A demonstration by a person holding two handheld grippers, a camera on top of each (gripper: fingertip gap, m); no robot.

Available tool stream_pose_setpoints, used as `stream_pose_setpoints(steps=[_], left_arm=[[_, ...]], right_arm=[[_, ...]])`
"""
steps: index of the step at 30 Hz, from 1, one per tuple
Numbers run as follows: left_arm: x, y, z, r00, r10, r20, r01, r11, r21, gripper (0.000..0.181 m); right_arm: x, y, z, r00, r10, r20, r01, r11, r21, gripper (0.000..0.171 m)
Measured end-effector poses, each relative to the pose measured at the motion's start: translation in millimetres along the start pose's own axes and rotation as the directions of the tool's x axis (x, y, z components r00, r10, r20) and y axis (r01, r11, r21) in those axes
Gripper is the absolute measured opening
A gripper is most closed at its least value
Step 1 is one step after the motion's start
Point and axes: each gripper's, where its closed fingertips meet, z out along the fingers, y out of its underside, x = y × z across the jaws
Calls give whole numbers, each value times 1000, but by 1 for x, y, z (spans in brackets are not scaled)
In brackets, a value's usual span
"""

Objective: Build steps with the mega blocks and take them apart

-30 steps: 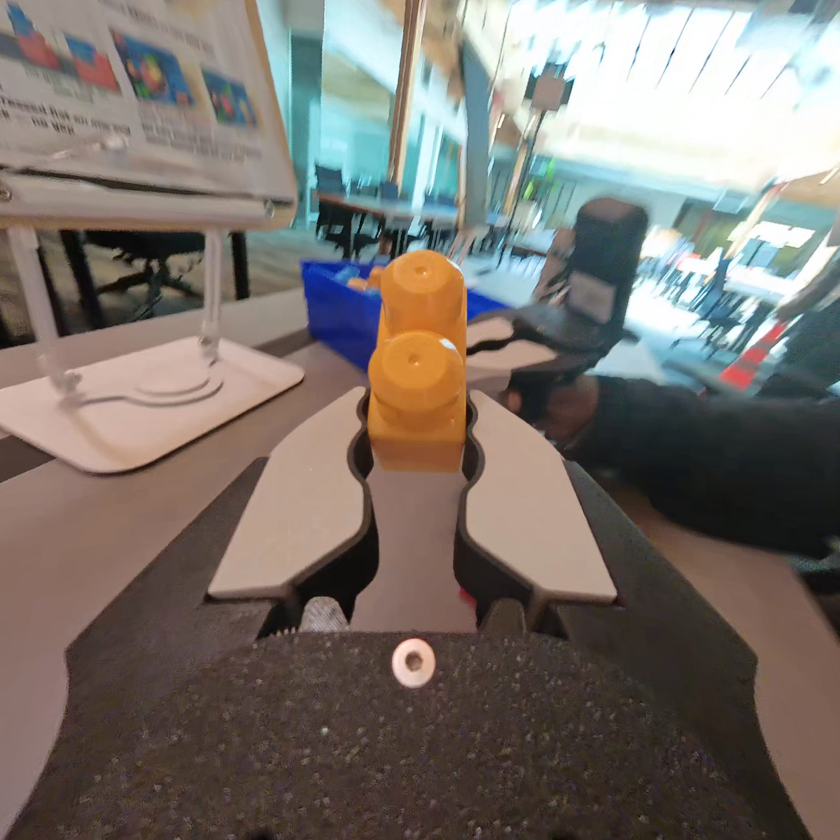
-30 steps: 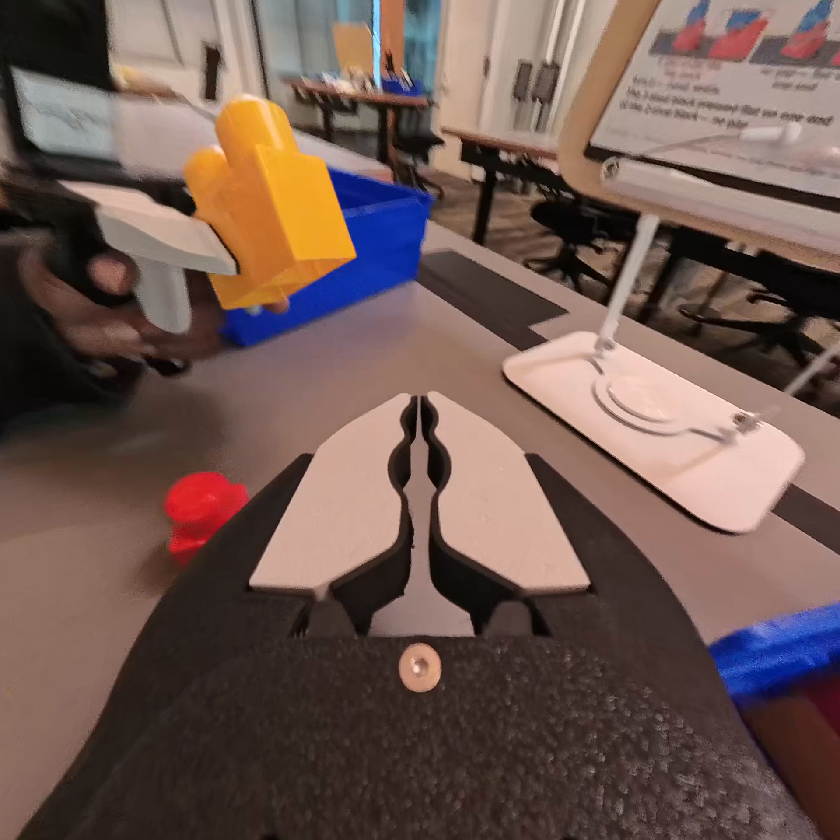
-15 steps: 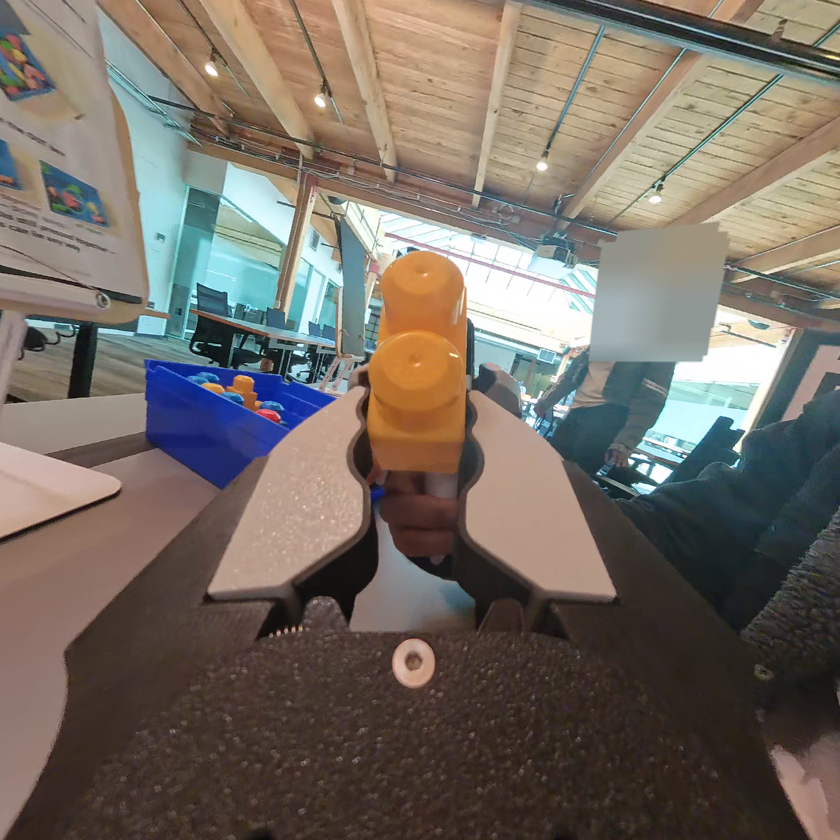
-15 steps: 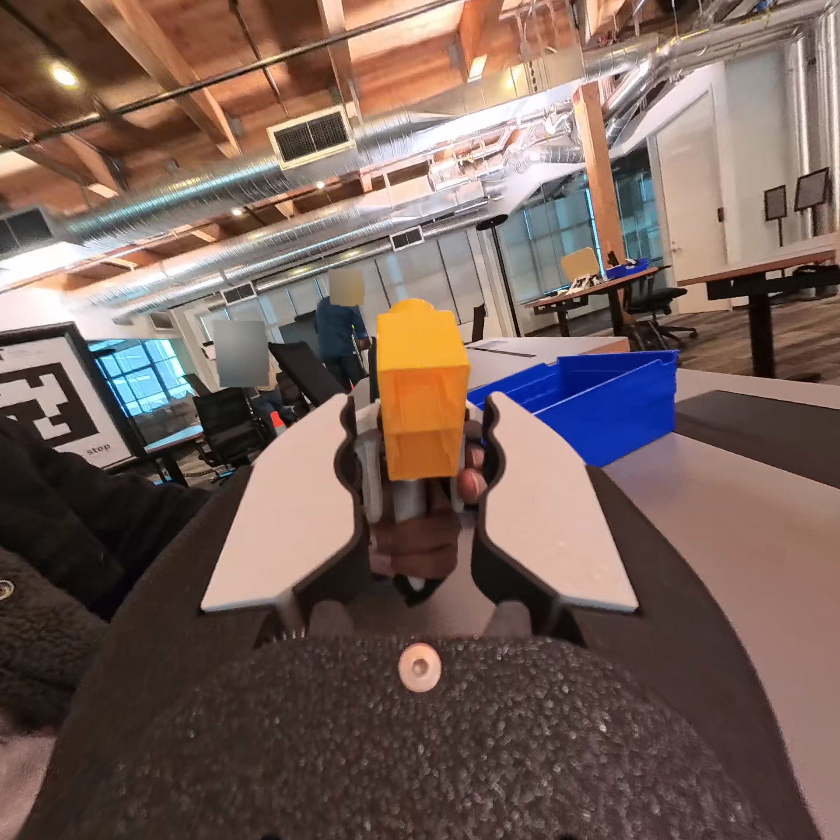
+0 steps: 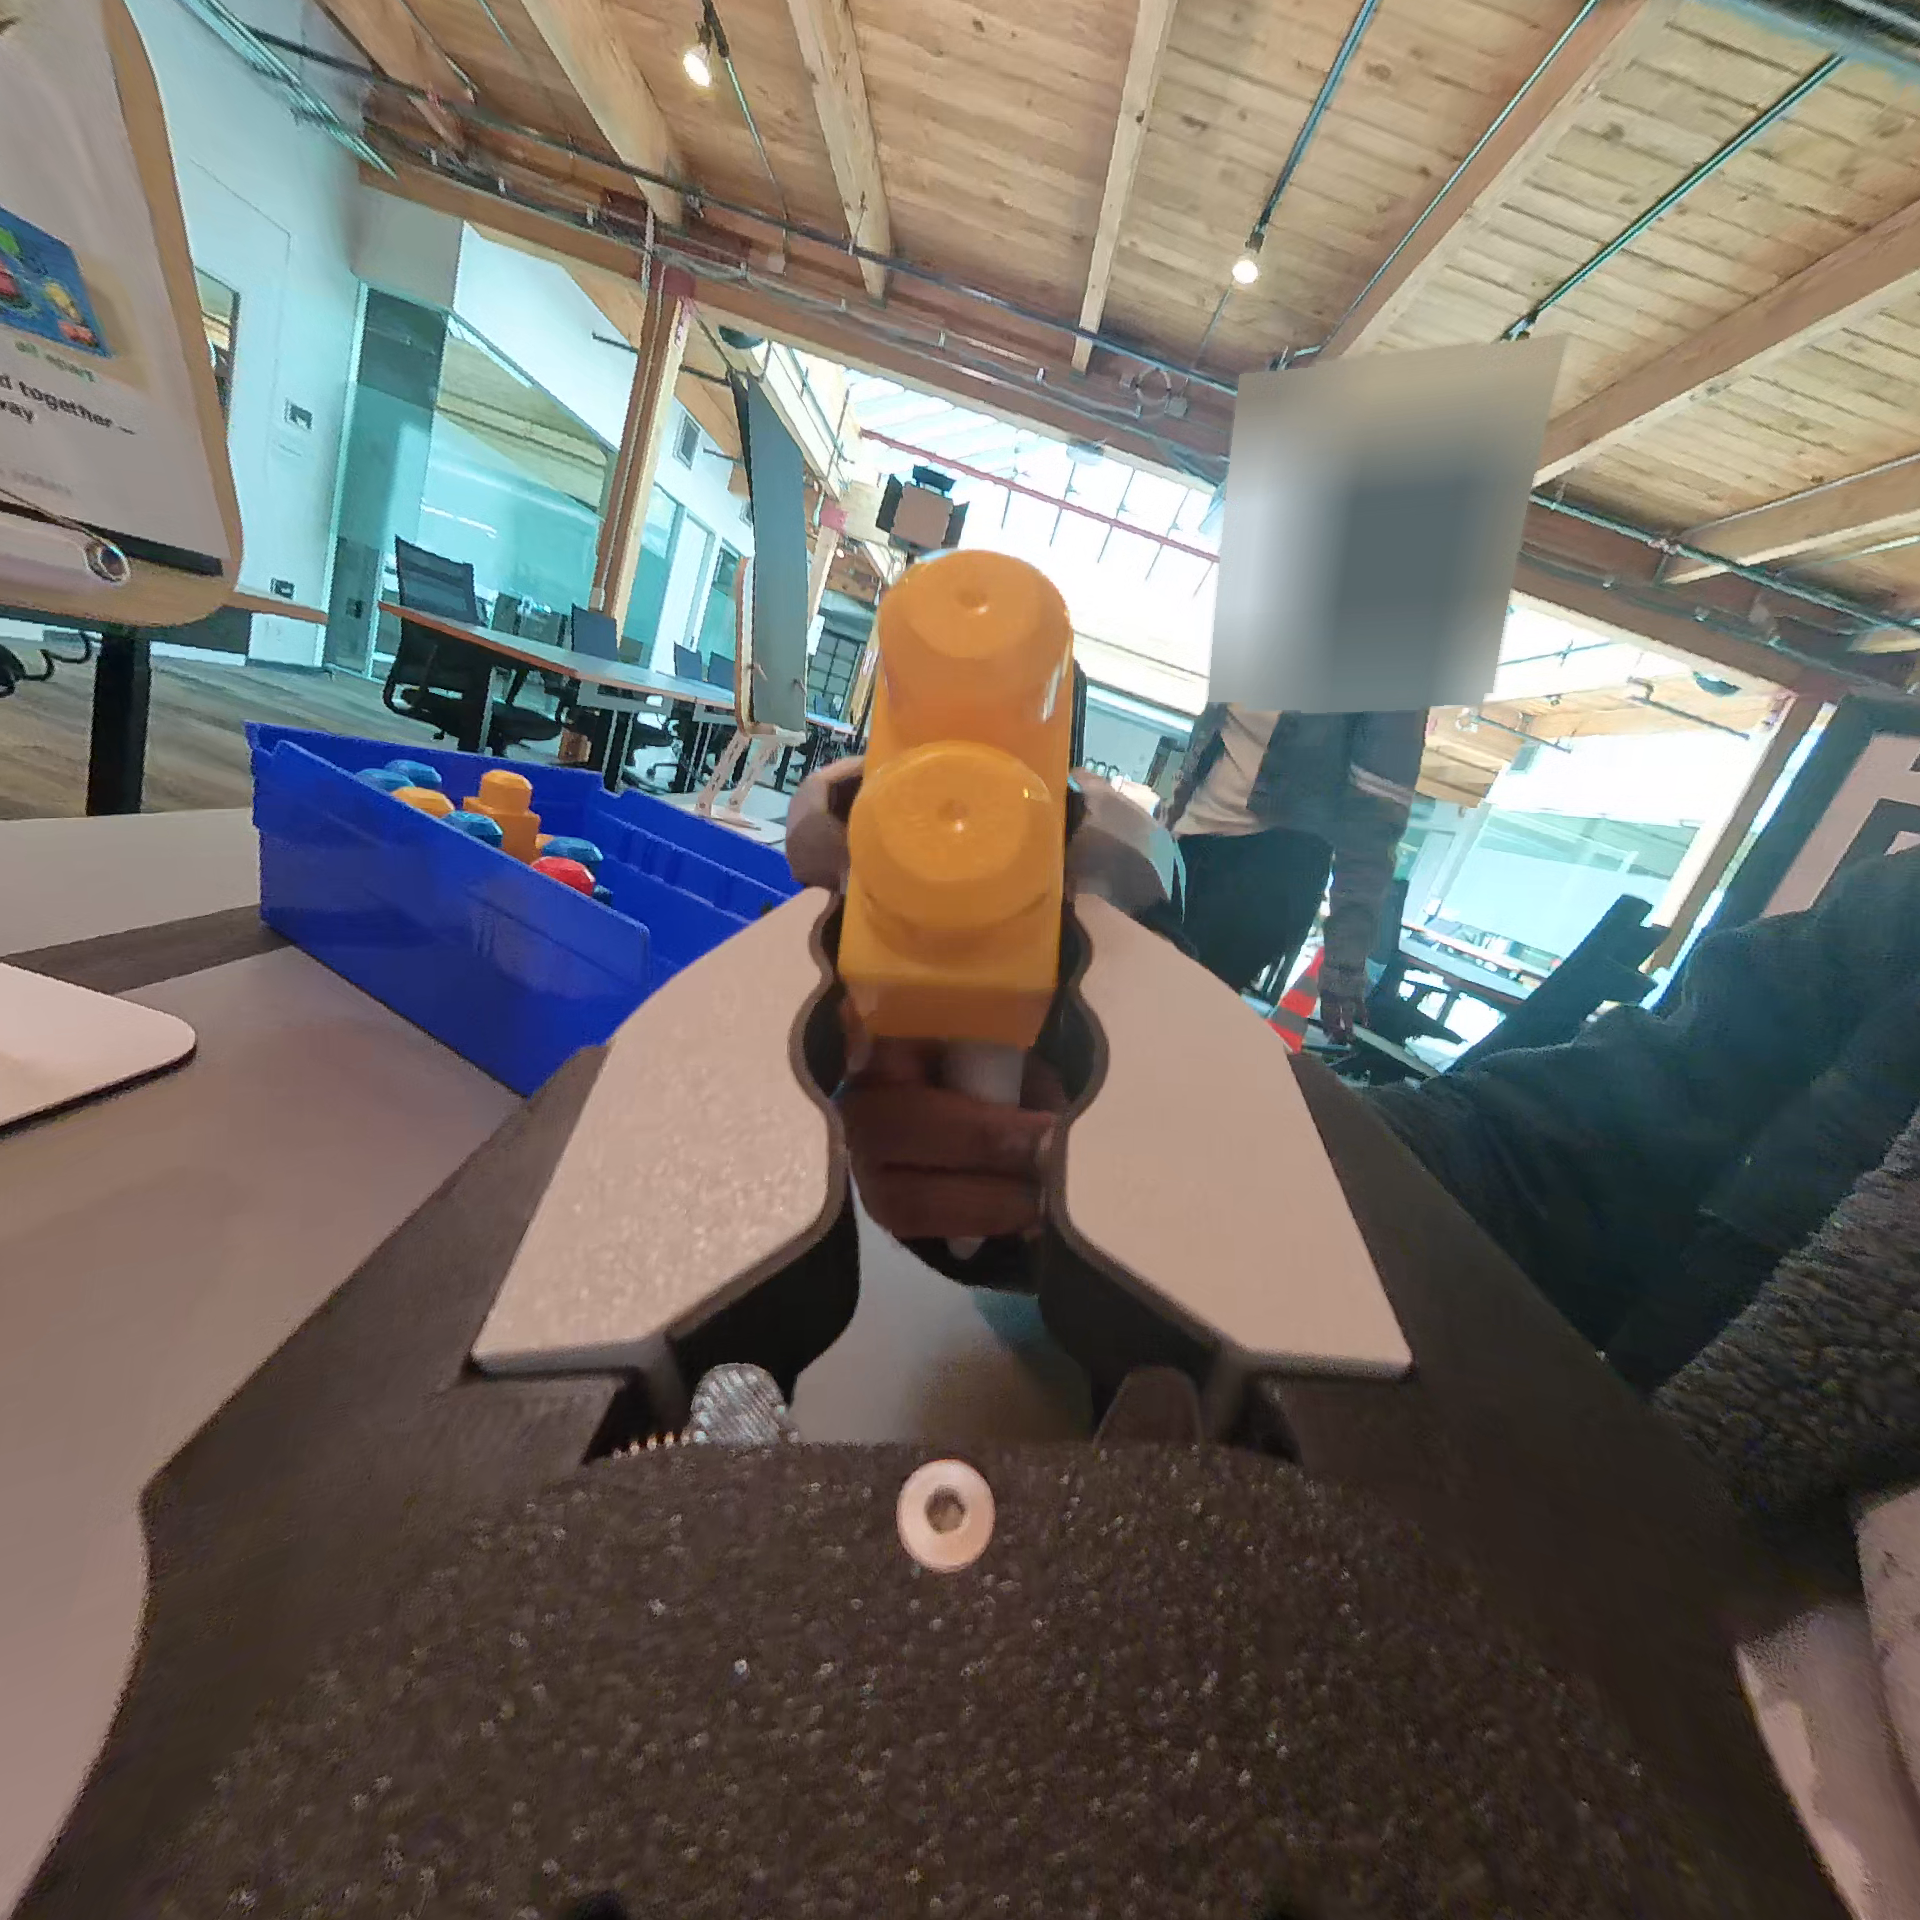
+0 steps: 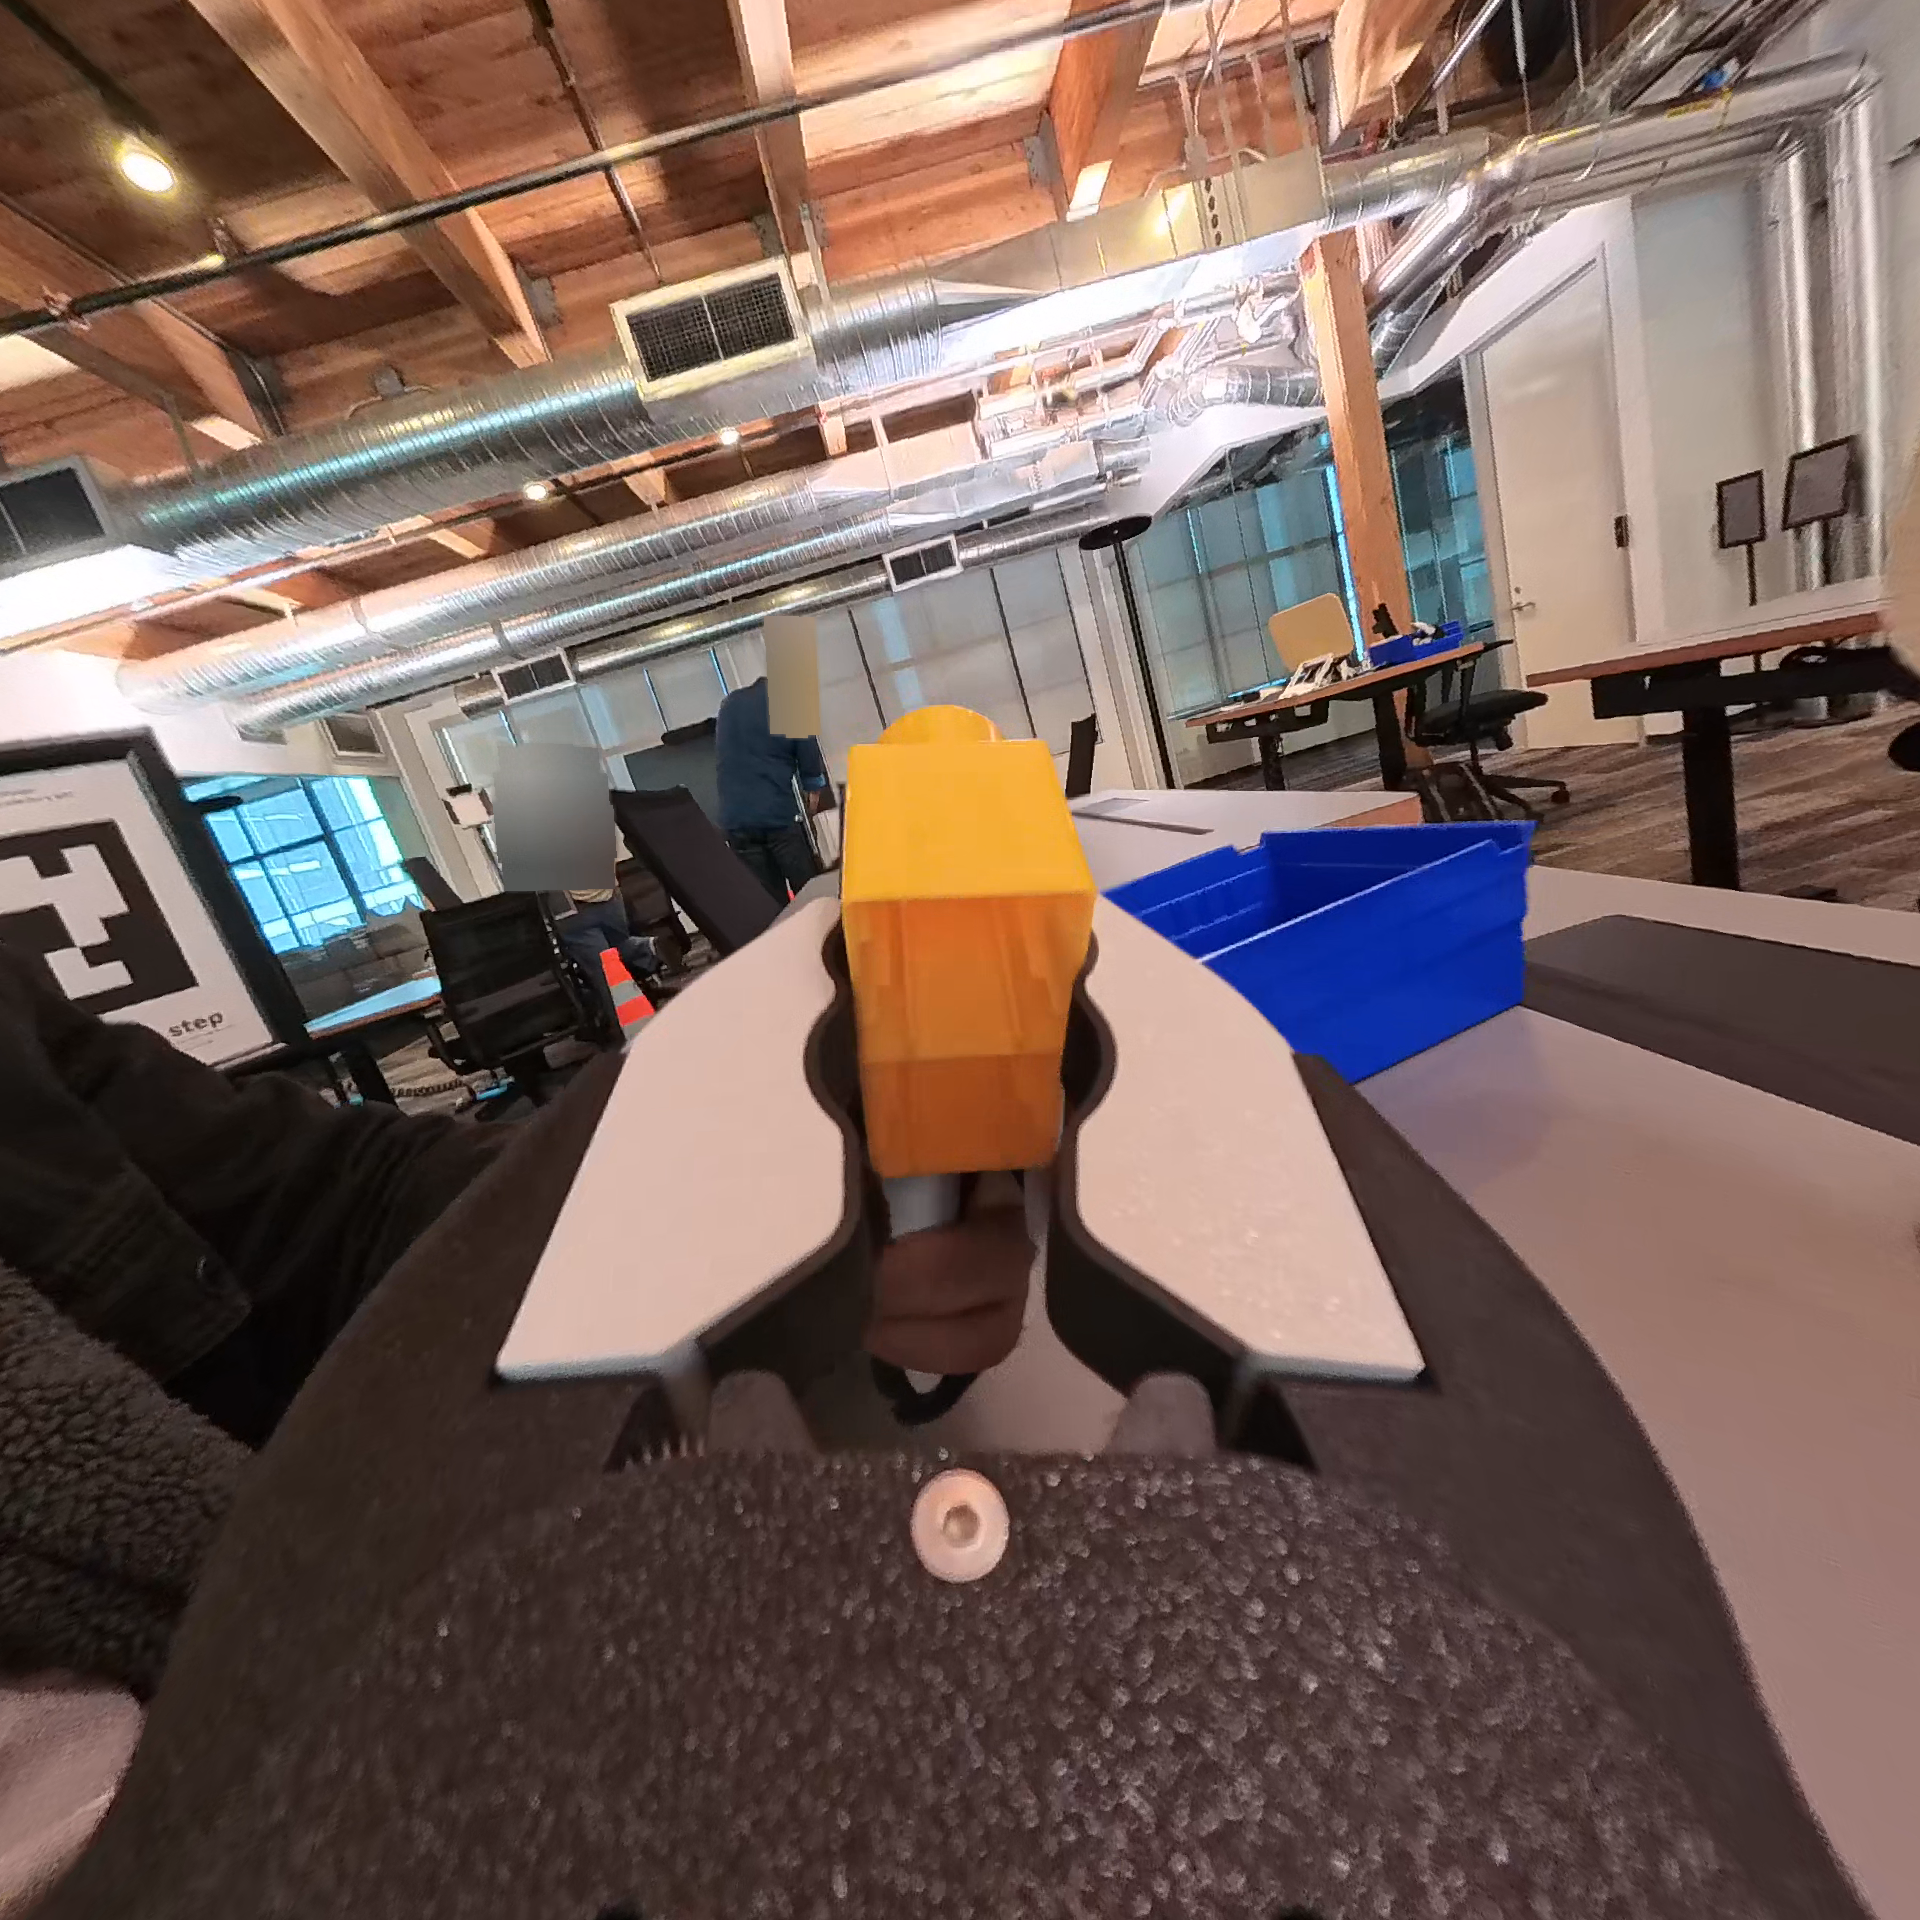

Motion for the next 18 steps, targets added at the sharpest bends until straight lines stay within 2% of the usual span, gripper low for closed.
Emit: stream_pose_setpoints(steps=[2,5,8,11,16,18], left_arm=[[-2,1,-3,999,37,15,-36,998,-55,41],[-11,20,-10,984,173,50,-151,943,-296,44],[-20,50,-27,959,281,34,-212,795,-569,50],[-26,78,-46,945,328,0,-216,623,-752,53],[-33,114,-62,924,377,-67,-222,385,-896,55],[-35,124,-64,916,389,-97,-235,325,-916,58]], right_arm=[[6,-12,-8,1000,7,-18,-6,1000,28,36],[21,-27,-24,997,-23,-79,25,999,32,37],[38,-34,-39,986,-70,-152,71,997,0,37],[51,-33,-48,976,-94,-196,90,995,-32,37],[59,-24,-50,970,-112,-215,95,992,-88,37],[59,-20,-48,971,-114,-211,94,990,-104,37]])
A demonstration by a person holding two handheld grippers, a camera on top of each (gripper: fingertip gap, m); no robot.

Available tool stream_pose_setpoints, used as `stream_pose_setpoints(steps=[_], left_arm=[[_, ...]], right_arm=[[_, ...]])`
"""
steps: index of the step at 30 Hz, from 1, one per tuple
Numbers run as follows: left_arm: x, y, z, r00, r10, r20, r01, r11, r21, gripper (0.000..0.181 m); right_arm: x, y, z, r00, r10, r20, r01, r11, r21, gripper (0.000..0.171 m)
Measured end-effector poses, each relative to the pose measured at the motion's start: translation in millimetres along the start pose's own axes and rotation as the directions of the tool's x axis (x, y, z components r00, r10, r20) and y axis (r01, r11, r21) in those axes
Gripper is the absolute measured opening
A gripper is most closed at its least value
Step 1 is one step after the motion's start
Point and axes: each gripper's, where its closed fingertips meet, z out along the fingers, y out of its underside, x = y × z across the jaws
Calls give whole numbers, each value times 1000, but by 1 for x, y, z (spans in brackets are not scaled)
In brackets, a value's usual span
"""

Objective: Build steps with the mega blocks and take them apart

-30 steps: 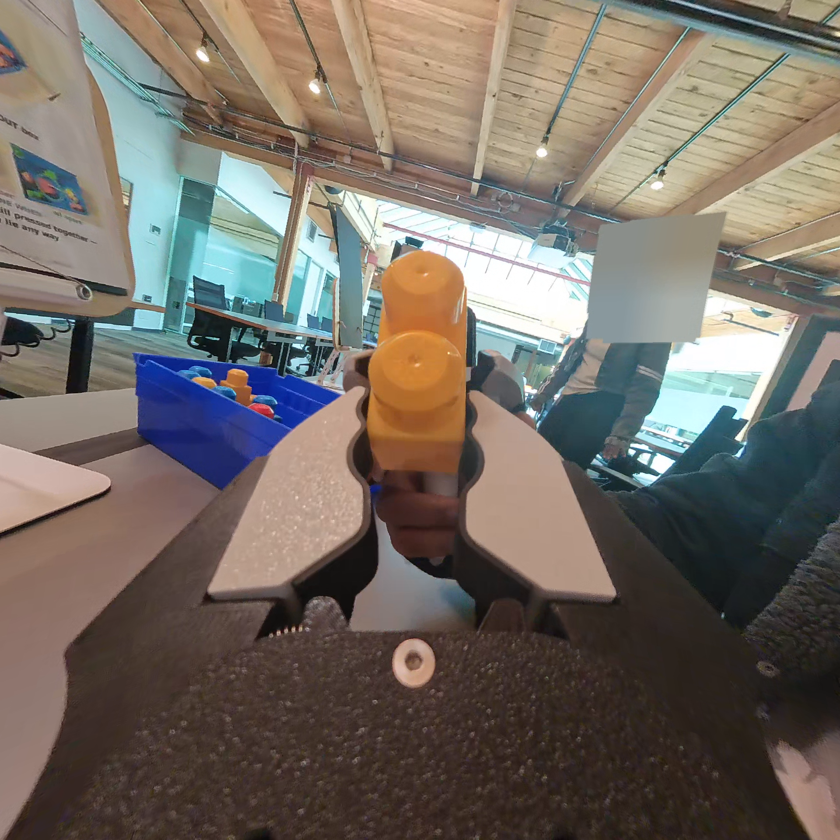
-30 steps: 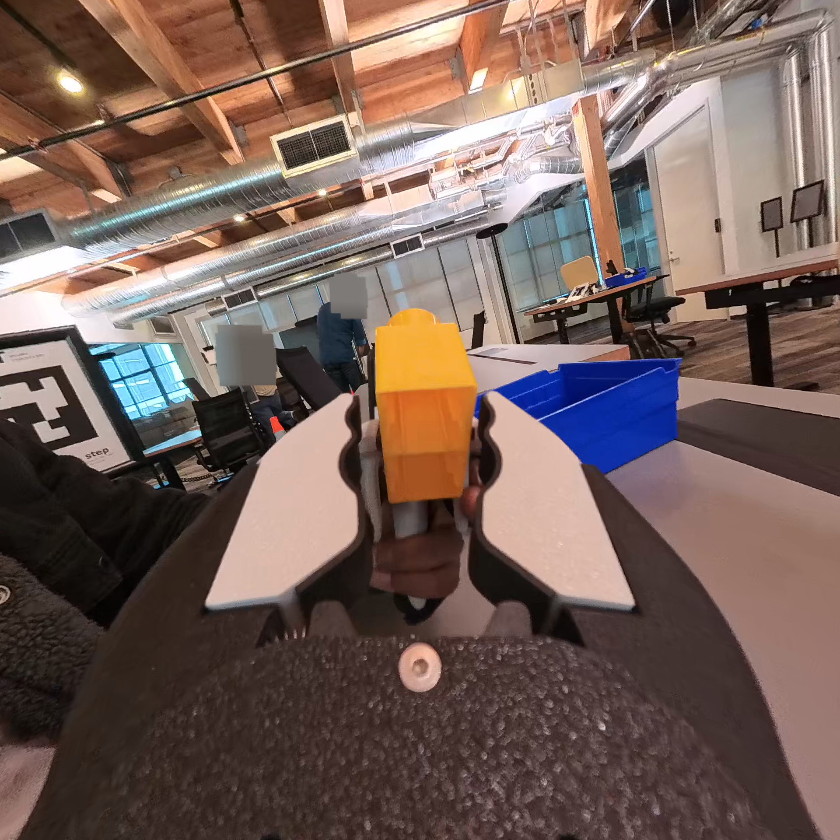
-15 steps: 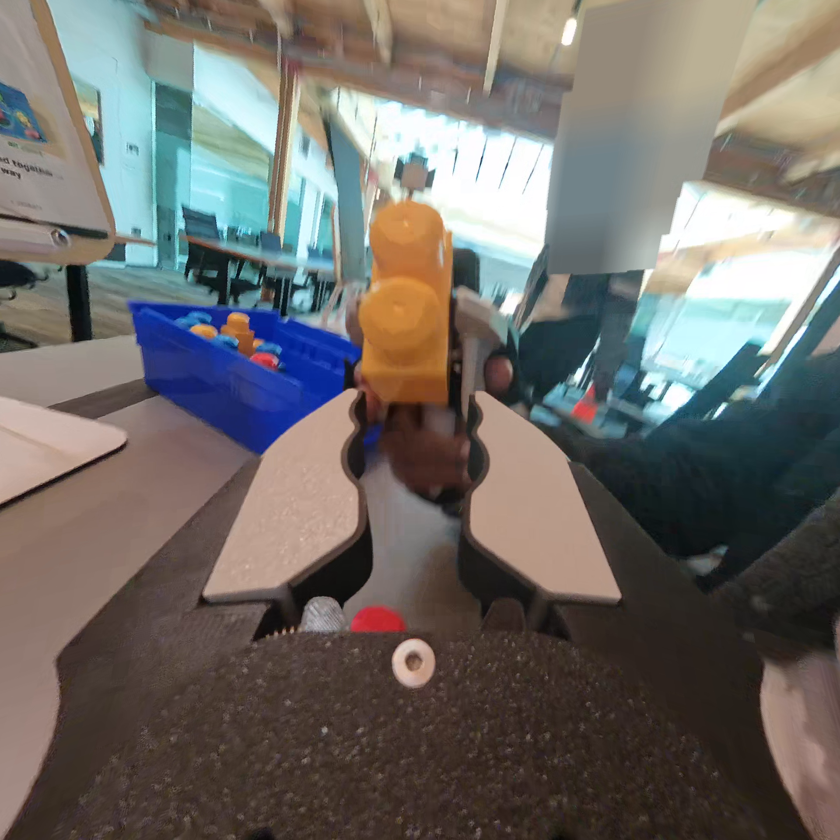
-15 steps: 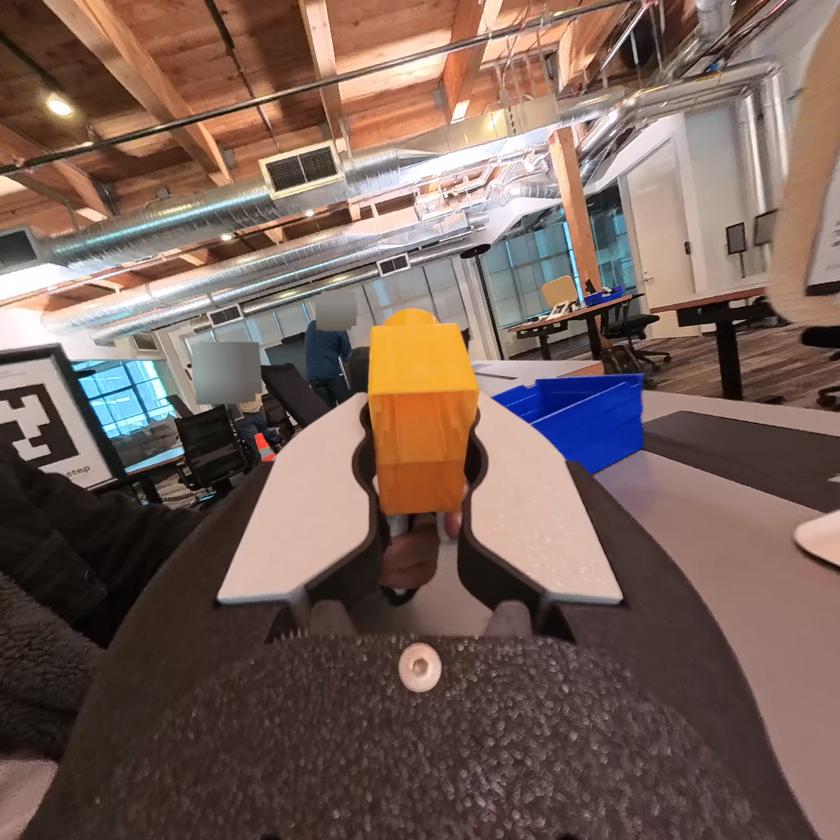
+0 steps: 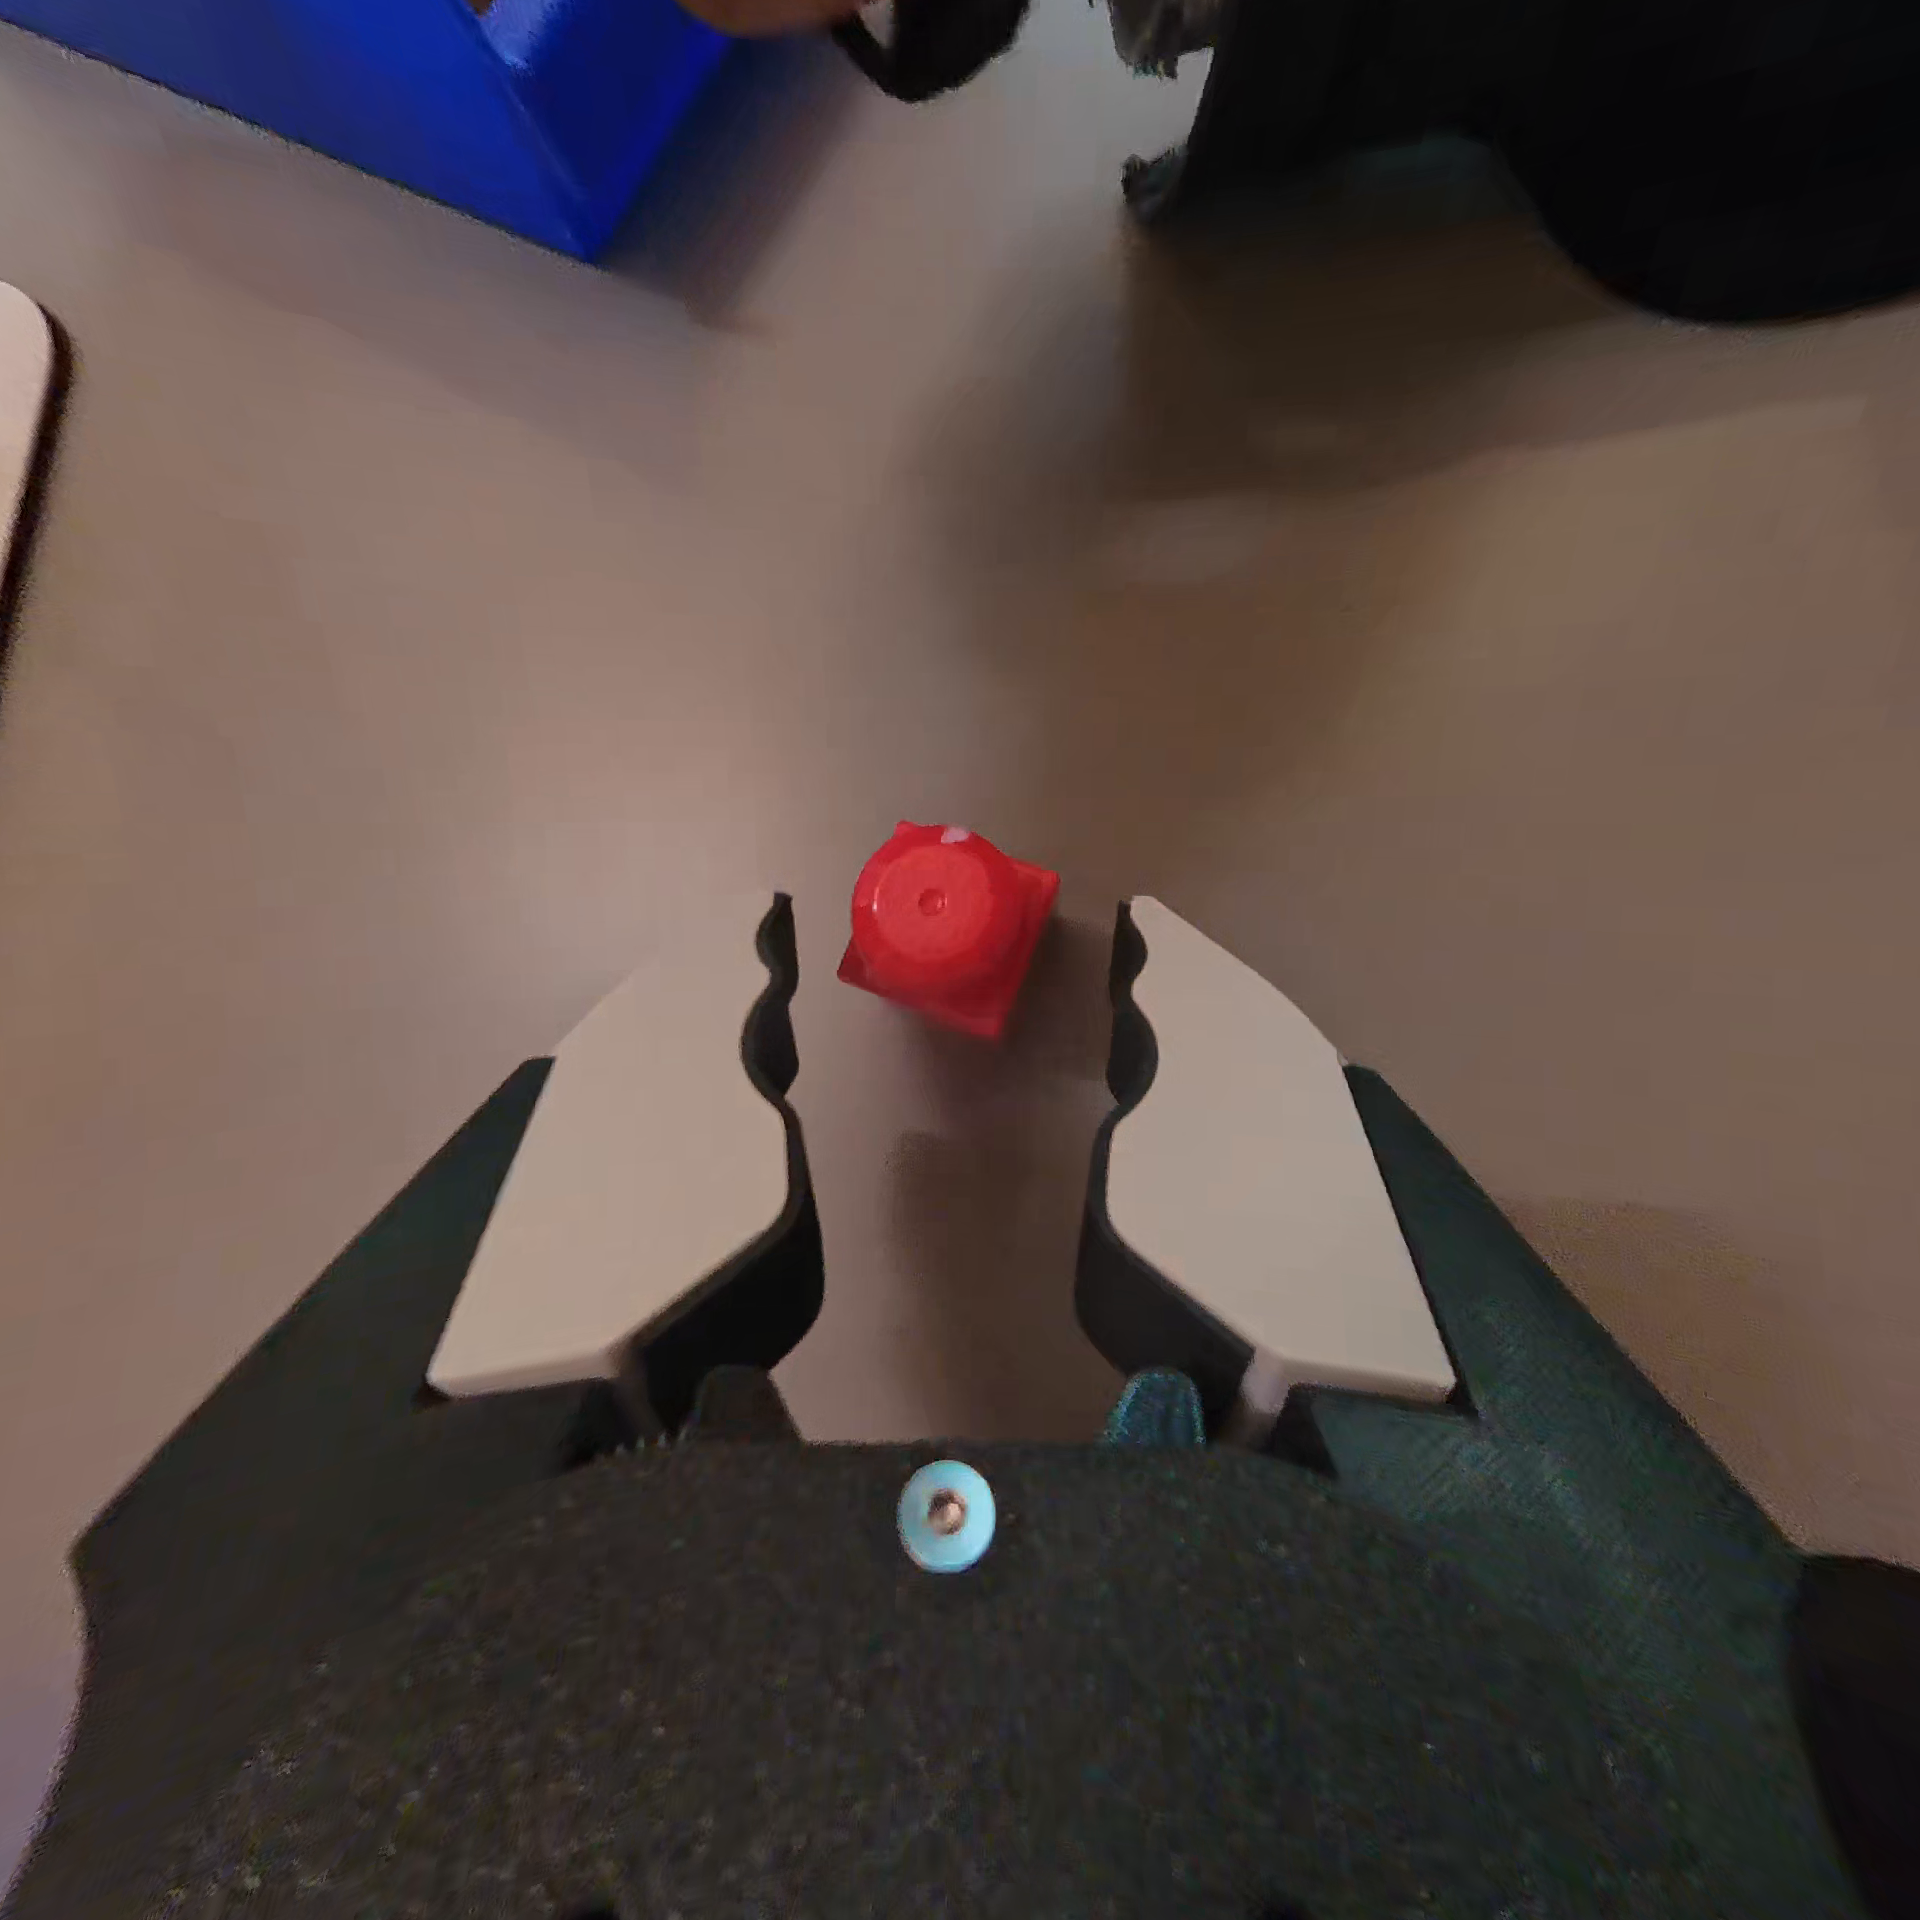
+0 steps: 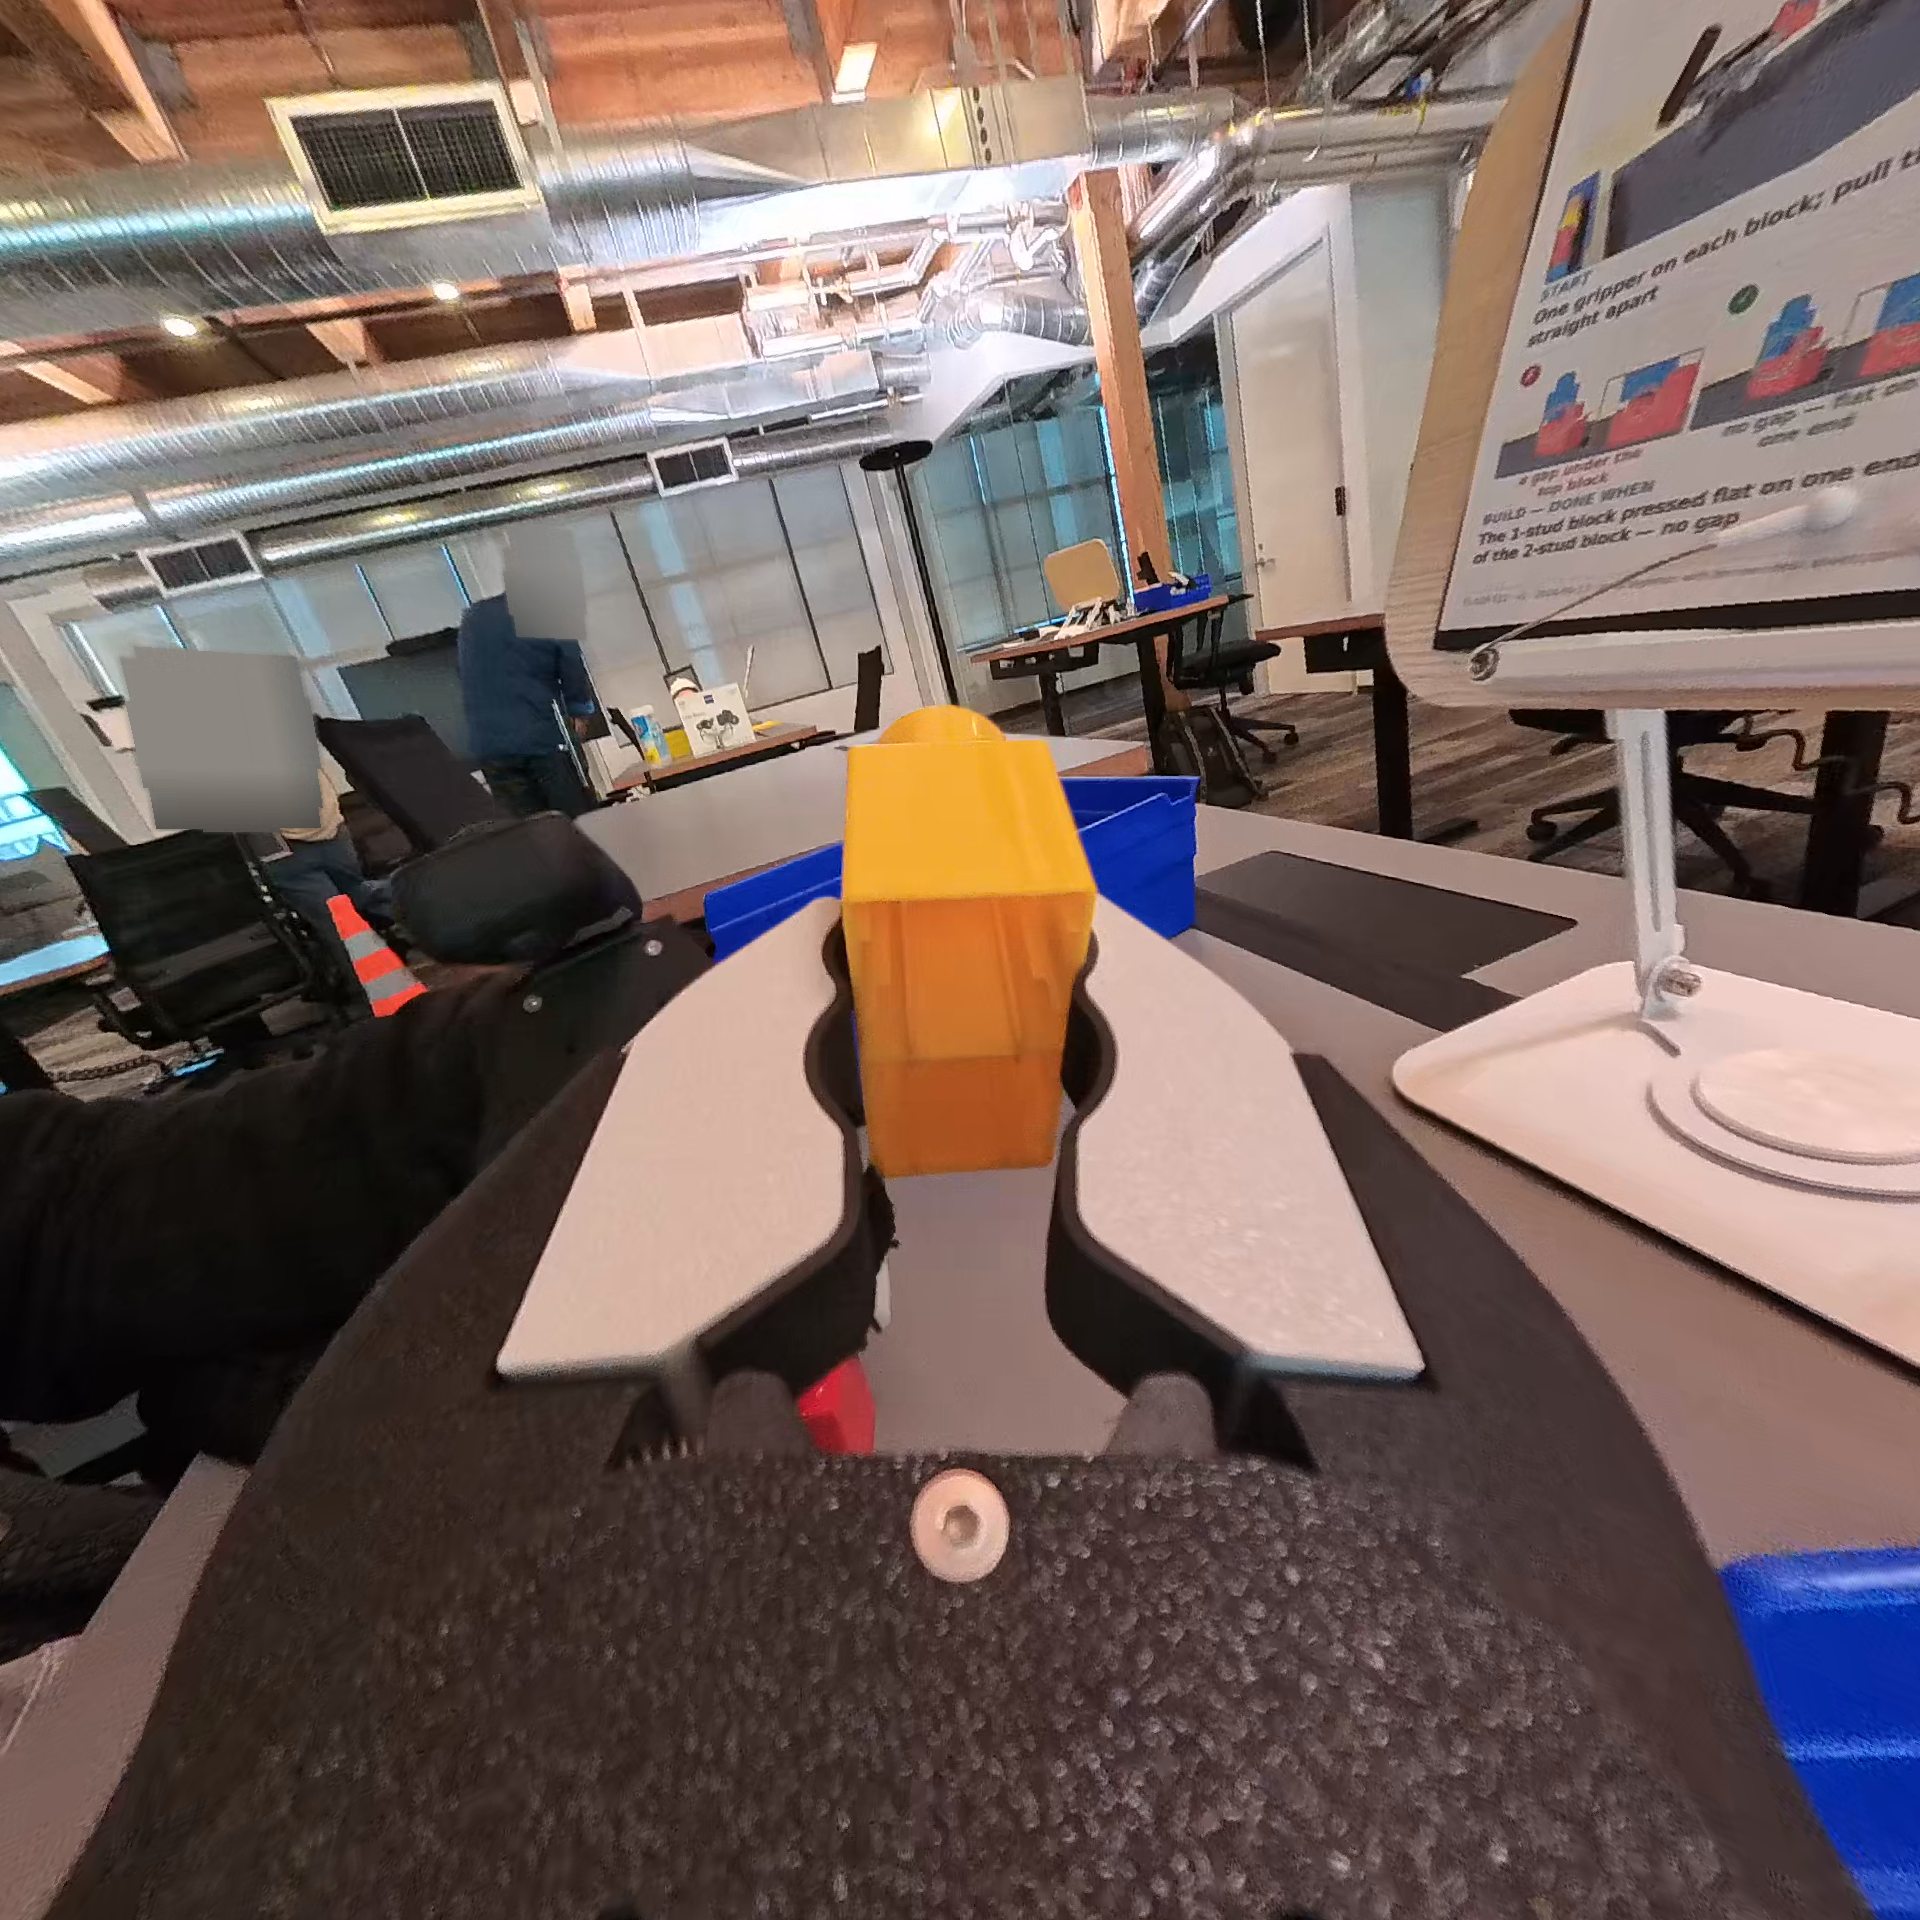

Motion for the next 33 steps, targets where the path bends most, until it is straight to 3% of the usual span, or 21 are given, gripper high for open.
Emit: stream_pose_setpoints(steps=[5,8,10,12,16,19,21,24,26,29,33], left_arm=[[2,10,19,998,57,-13,-58,993,-101,60],[5,12,21,996,84,-28,-86,990,-112,38],[4,9,18,995,94,-19,-95,990,-101,37],[1,-2,11,998,69,-5,-70,997,-29,37],[-13,-42,-18,999,-38,16,32,960,277,37],[-28,-72,-55,987,-160,-11,140,826,547,37],[-41,-86,-82,969,-241,-53,207,678,705,37],[-52,-94,-116,936,-302,-178,307,462,832,37],[-55,-95,-129,922,-306,-236,342,365,866,37],[-57,-95,-134,905,-309,-292,382,288,878,37],[-55,-97,-124,891,-311,-331,415,266,870,37]], right_arm=[[0,9,5,1000,9,4,-9,999,-31,36],[0,12,7,1000,8,5,-8,999,-43,36],[1,12,6,1000,9,3,-9,999,-43,37],[1,10,5,1000,10,2,-10,999,-37,37],[0,2,1,1000,9,10,-9,1000,-4,37],[-4,-5,-2,999,9,36,-10,999,38,37],[-7,-10,-3,998,11,54,-14,998,61,37],[-10,-12,-4,997,11,73,-17,997,73,37],[-14,-12,-4,996,9,89,-16,997,74,37],[-21,-9,-1,992,3,125,-11,998,58,37],[-36,1,6,982,-1,189,-2,1000,12,37]])
